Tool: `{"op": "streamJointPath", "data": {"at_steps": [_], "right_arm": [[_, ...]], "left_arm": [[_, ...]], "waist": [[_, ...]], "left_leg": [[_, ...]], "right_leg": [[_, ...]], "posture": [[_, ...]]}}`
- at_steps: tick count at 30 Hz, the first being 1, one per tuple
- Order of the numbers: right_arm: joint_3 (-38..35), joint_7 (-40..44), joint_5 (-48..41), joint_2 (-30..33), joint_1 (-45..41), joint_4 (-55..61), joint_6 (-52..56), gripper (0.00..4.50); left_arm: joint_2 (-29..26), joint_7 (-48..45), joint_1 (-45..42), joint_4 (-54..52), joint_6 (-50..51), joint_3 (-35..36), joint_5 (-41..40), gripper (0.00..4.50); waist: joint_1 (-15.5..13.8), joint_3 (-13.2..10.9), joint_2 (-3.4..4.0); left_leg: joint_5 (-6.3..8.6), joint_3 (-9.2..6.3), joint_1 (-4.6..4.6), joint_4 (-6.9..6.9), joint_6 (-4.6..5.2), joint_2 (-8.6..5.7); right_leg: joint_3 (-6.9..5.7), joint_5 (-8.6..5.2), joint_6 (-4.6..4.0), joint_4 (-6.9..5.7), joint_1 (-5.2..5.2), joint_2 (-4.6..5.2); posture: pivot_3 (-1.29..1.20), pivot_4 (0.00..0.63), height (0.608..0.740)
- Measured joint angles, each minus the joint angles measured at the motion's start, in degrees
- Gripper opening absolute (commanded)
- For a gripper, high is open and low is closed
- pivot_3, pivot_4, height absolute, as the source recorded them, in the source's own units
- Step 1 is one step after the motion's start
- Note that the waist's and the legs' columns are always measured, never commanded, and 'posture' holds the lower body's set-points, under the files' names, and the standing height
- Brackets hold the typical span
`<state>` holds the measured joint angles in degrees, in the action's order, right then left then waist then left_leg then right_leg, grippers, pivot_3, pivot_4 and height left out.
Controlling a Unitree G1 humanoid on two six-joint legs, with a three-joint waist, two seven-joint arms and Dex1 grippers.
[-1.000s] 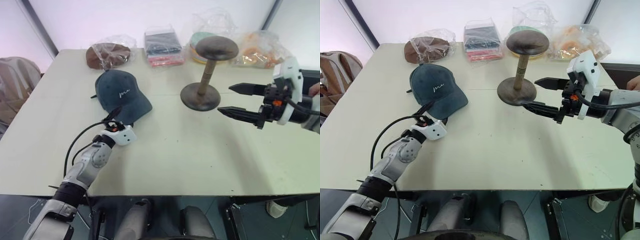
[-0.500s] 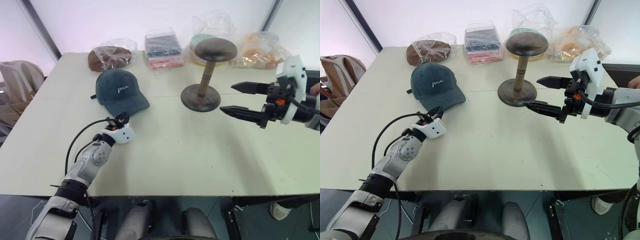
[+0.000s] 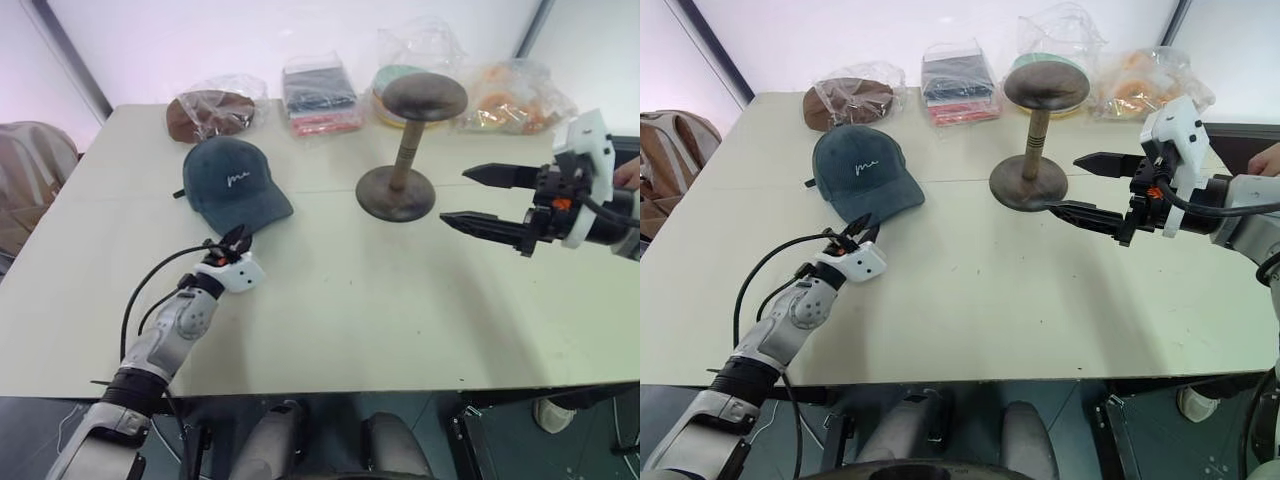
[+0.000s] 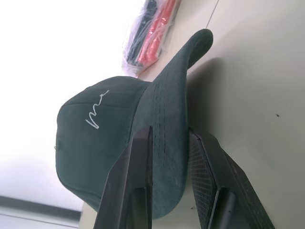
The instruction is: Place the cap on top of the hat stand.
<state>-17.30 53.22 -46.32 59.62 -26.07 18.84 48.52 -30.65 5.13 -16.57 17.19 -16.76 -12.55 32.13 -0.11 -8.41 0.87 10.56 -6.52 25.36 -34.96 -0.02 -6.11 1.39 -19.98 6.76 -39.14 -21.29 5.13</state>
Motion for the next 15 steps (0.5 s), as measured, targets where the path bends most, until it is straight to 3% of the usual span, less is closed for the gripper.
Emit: {"op": "streamJointPath", "data": {"at_steps": [3, 15], "right_arm": [[0.0, 0.1, 0.0, 0.0, -0.5, -0.1, 0.0, 4.5], [0.1, 0.7, 0.2, 0.0, -1.2, -0.4, 0.0, 4.5]], "left_arm": [[-0.4, 0.9, -0.2, -0.3, -0.1, 0.4, 0.1, 0.07], [-0.6, 3.0, -0.2, 0.0, -0.3, 0.5, 1.1, 0.07]], "waist": [[-0.3, 0.0, 0.0], [-0.5, 0.0, -0.06]], "left_leg": [[0.0, 0.0, 0.0, -0.01, 0.0, -0.01], [0.0, -0.01, 0.03, -0.02, 0.0, -0.02]], "right_leg": [[0.0, 0.0, 0.0, 0.0, 0.0, 0.01], [0.0, 0.0, 0.0, 0.01, -0.02, 0.03]], "posture": [[0.0, 0.15, 0.74], [0.0, 0.15, 0.74]]}}
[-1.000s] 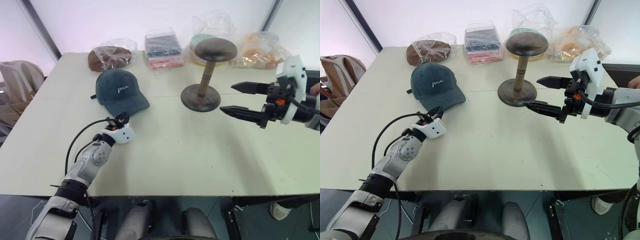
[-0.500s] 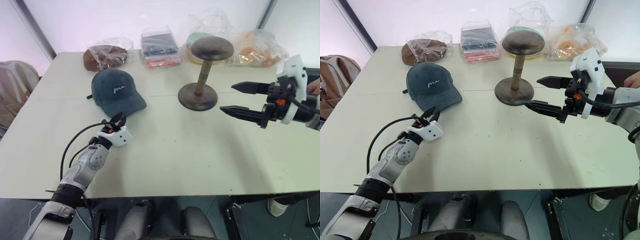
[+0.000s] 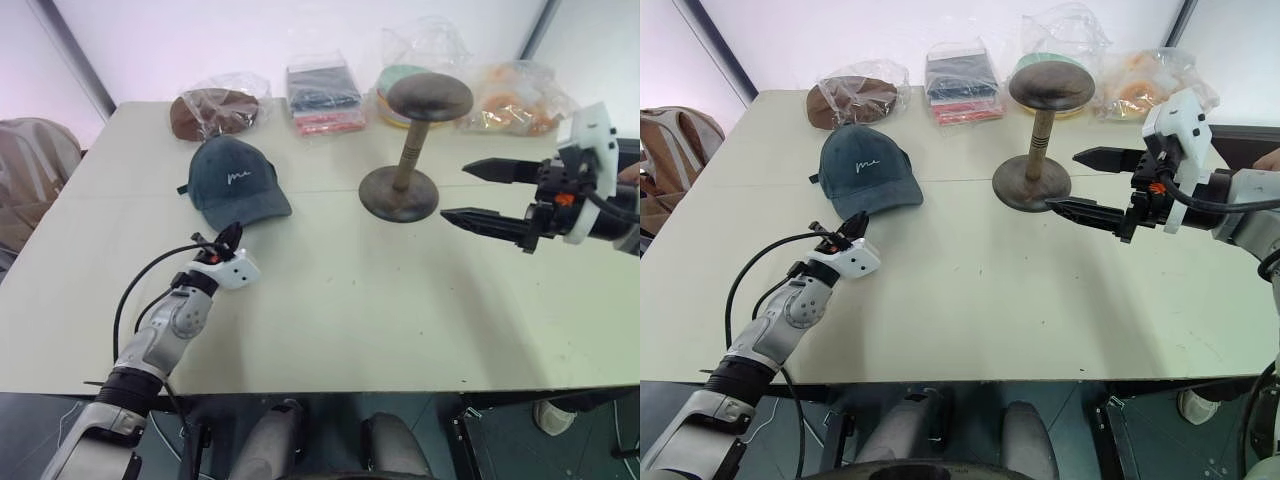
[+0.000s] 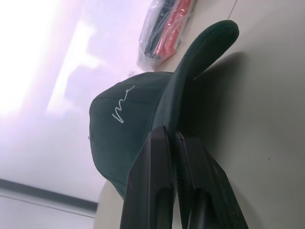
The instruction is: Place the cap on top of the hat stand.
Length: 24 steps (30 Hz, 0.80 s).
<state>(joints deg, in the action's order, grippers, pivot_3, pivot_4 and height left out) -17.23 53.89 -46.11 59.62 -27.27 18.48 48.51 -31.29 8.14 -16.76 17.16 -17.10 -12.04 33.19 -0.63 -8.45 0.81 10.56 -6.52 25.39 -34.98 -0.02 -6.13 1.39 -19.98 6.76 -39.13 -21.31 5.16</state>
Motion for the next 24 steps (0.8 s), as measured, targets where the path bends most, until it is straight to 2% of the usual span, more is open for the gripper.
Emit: {"op": "streamJointPath", "data": {"at_steps": [6, 14, 24], "right_arm": [[0.3, 0.5, 0.4, 0.0, -0.4, -0.7, 0.0, 4.5], [0.0, 1.6, 0.8, 1.9, -1.6, -3.3, 0.0, 4.5], [-3.9, 1.9, -0.1, 3.5, -2.5, -6.6, 1.2, 4.5]], "left_arm": [[-0.3, 1.9, -1.5, -2.8, 0.7, 1.3, 1.7, 0.07], [1.4, 2.1, -9.0, -10.7, 4.2, 2.3, 4.0, 0.07], [4.5, 2.1, -19.7, -11.4, 6.4, 1.9, 6.5, 0.07]], "waist": [[-0.2, -0.2, -0.35], [-0.1, -0.4, -0.7], [-0.3, -0.5, -0.87]], "left_leg": [[0.0, -0.03, 0.1, -0.03, 0.0, 0.0], [0.0, -0.01, 0.18, -0.04, 0.0, -0.05], [-0.01, -0.01, 0.19, -0.1, 0.0, -0.06]], "right_leg": [[-0.04, 0.0, 0.0, 0.0, -0.05, 0.0], [-0.07, 0.01, 0.01, 0.02, -0.08, 0.03], [-0.12, 0.01, 0.02, 0.01, -0.03, 0.0]], "posture": [[0.0, 0.15, 0.74], [0.0, 0.15, 0.74], [0.0, 0.15, 0.74]]}}
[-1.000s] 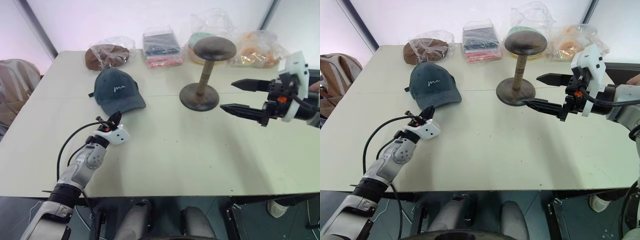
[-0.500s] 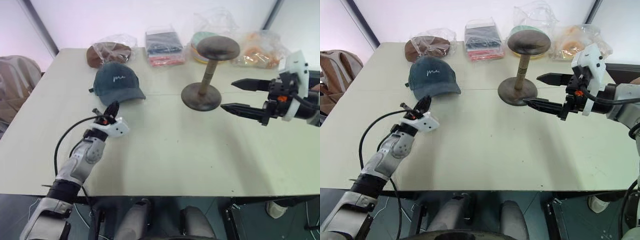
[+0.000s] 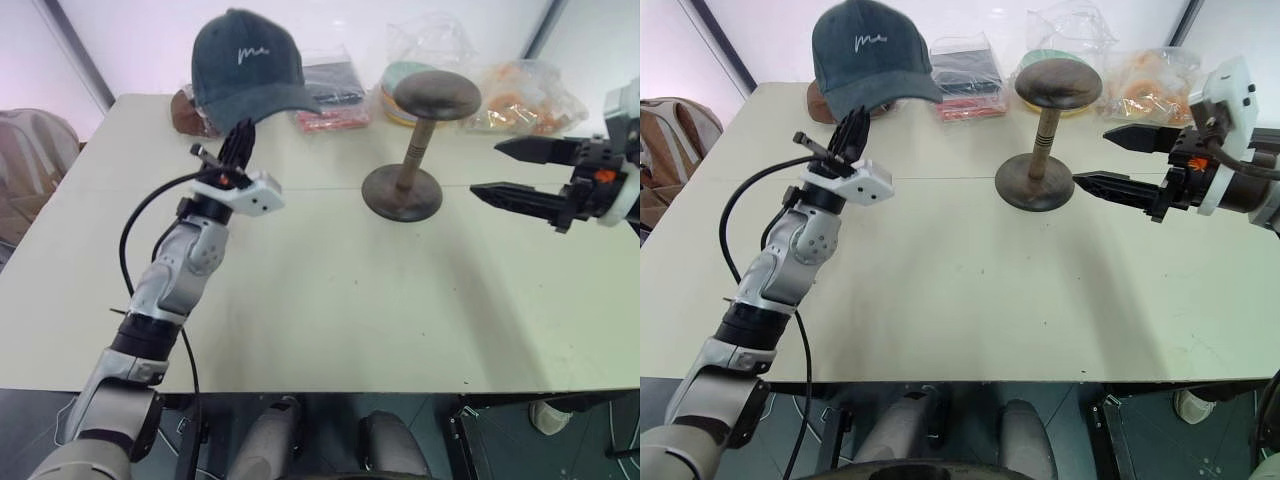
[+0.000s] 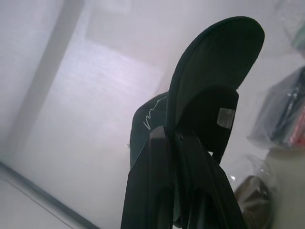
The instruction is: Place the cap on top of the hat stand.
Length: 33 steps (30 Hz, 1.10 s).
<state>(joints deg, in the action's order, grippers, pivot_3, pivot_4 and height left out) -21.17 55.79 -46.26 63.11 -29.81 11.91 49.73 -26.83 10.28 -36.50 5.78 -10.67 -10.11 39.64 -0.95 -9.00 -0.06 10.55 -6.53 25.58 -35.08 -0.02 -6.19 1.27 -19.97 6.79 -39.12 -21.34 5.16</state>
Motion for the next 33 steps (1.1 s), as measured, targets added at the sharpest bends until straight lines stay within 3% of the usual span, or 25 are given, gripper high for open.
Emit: {"op": "streamJointPath", "data": {"at_steps": [14, 33], "right_arm": [[-5.5, -0.8, -0.9, 0.9, -0.4, -4.1, 0.5, 4.5], [-10.6, -2.5, -2.3, 0.5, 5.4, -5.7, 1.4, 4.5]], "left_arm": [[10.5, 3.6, -13.8, 9.9, -5.1, -6.2, 1.7, 0.07], [20.8, 8.8, -16.2, 16.0, -11.2, -16.3, 7.4, 0.07]], "waist": [[0.1, -0.2, -0.23], [0.2, -0.2, -0.27]], "left_leg": [[0.0, 0.03, 0.0, -0.01, 0.0, 0.01], [-0.01, 0.1, -0.01, -0.03, 0.01, 0.01]], "right_leg": [[-0.02, 0.01, 0.01, -0.01, 0.0, -0.04], [0.01, 0.01, 0.02, -0.04, -0.01, -0.06]], "posture": [[0.0, 0.15, 0.74], [0.0, 0.15, 0.74]]}}
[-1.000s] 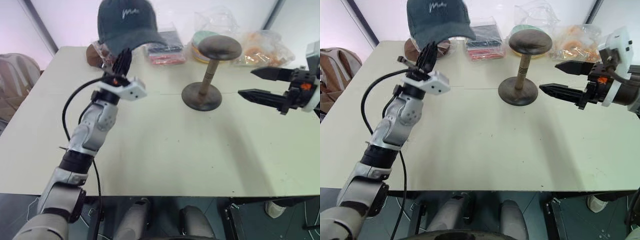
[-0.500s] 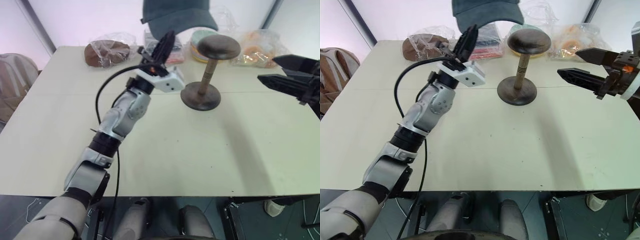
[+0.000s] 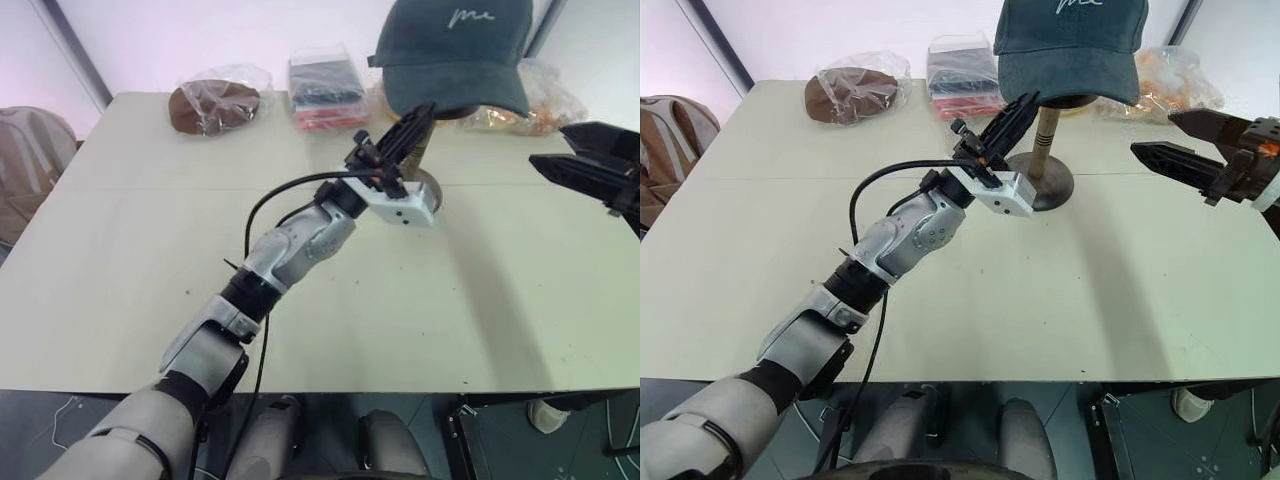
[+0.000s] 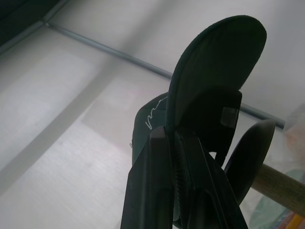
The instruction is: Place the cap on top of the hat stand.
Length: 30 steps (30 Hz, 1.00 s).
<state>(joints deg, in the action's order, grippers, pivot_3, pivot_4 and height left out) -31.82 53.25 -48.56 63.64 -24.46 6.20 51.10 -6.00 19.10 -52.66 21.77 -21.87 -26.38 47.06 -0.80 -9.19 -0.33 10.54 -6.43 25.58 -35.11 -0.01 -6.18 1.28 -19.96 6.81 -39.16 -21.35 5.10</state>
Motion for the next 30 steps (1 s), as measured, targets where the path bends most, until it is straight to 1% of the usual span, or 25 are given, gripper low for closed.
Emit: {"op": "streamJointPath", "data": {"at_steps": [11, 19, 25, 30], "right_arm": [[-1.5, 0.2, -0.1, 0.5, 2.2, 0.5, 1.2, 4.5], [-1.8, 0.7, -0.1, 1.1, 2.3, 0.8, 2.3, 4.5], [-4.8, 0.5, -0.2, 1.9, 3.4, 0.8, 4.4, 4.5], [-5.6, -0.1, -0.6, 1.9, 5.0, 2.2, 5.8, 4.5]], "left_arm": [[0.2, 1.1, 5.3, 0.2, 0.7, -2.8, 3.7, 0.07], [0.3, 1.1, 7.8, 1.2, 1.2, -4.4, 4.1, 0.07], [0.3, 1.3, 8.3, 2.8, 1.2, -4.6, 4.2, 0.07], [0.3, 1.3, 9.1, 3.7, 1.0, -5.0, 4.1, 0.07]], "waist": [[0.0, 0.0, 0.01], [-0.1, 0.0, 0.01], [-0.1, 0.0, 0.01], [0.0, 0.0, 0.02]], "left_leg": [[0.0, 0.01, -0.01, -0.01, 0.0, 0.0], [0.0, 0.0, -0.01, -0.03, 0.0, 0.0], [0.0, 0.01, -0.01, -0.03, 0.0, 0.0], [0.0, 0.01, -0.02, -0.04, 0.0, 0.01]], "right_leg": [[0.01, 0.0, 0.0, -0.02, 0.01, -0.02], [0.01, 0.0, 0.0, -0.03, 0.01, -0.01], [0.01, 0.0, 0.0, -0.03, 0.02, 0.0], [0.01, 0.0, 0.0, -0.05, 0.02, 0.0]], "posture": [[0.0, 0.15, 0.74], [0.0, 0.15, 0.74], [0.0, 0.15, 0.74], [0.0, 0.15, 0.74]]}}
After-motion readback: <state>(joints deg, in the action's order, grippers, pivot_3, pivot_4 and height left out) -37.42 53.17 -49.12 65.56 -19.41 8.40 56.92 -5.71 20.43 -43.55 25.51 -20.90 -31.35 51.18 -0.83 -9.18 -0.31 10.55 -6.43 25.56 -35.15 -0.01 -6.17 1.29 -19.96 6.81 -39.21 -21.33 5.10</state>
